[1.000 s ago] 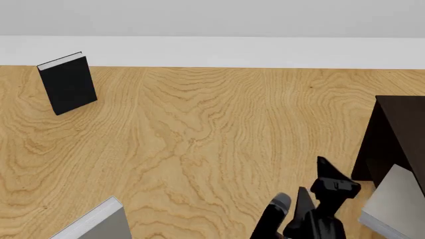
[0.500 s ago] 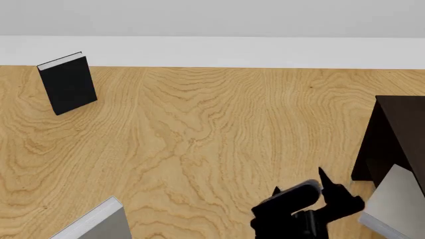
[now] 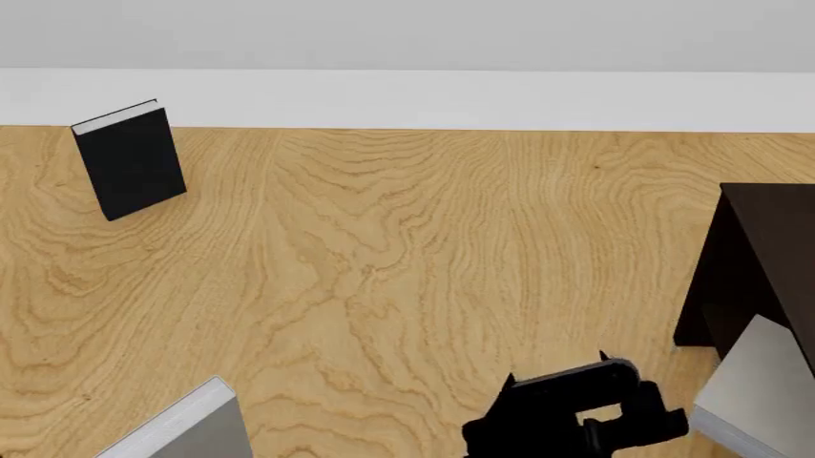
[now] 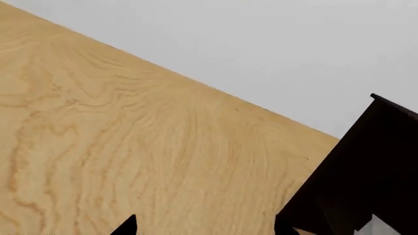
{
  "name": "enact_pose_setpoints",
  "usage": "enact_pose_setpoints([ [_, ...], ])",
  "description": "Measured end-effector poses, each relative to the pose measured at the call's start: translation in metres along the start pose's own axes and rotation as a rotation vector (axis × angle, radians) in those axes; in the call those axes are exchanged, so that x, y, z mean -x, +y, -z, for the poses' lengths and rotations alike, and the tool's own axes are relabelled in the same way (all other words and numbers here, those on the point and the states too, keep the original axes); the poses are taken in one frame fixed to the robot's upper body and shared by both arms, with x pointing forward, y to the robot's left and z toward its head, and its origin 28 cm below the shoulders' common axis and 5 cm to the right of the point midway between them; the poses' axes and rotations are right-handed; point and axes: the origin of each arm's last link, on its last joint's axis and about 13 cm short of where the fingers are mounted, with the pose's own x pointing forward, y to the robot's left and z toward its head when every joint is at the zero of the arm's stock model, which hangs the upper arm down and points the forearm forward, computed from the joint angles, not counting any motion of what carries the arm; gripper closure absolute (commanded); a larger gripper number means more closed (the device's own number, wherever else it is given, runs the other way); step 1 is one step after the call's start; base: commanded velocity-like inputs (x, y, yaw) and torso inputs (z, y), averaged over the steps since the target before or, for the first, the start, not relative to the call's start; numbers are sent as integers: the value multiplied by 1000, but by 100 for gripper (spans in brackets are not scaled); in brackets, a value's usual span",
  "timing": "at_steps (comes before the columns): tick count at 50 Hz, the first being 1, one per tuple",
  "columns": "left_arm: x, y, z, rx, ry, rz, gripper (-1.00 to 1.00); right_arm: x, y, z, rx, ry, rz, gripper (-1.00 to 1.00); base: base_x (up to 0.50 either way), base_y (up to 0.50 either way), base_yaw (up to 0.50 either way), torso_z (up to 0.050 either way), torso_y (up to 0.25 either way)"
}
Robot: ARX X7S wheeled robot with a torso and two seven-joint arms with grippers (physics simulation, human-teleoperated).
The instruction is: Pick up the book on the right and place it on the cabinet shelf.
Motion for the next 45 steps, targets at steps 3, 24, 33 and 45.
enact_pose_setpoints([
  [3,0,0,0,0,0,1,-100,-2,0,3,-14,13,5,-100,0,0,0,0,0],
  [24,0,0,1,-5,3,5,-100,-14,-2,25,-108,114,81,-100,0,0,0,0,0],
  [33,0,0,1,-7,3,5,-100,-15,-5,32,-132,141,118,-100,0,0,0,0,0],
  [45,0,0,1,-9,3,6,-100,-19,-11,38,-145,167,174,-100,0,0,0,0,0],
])
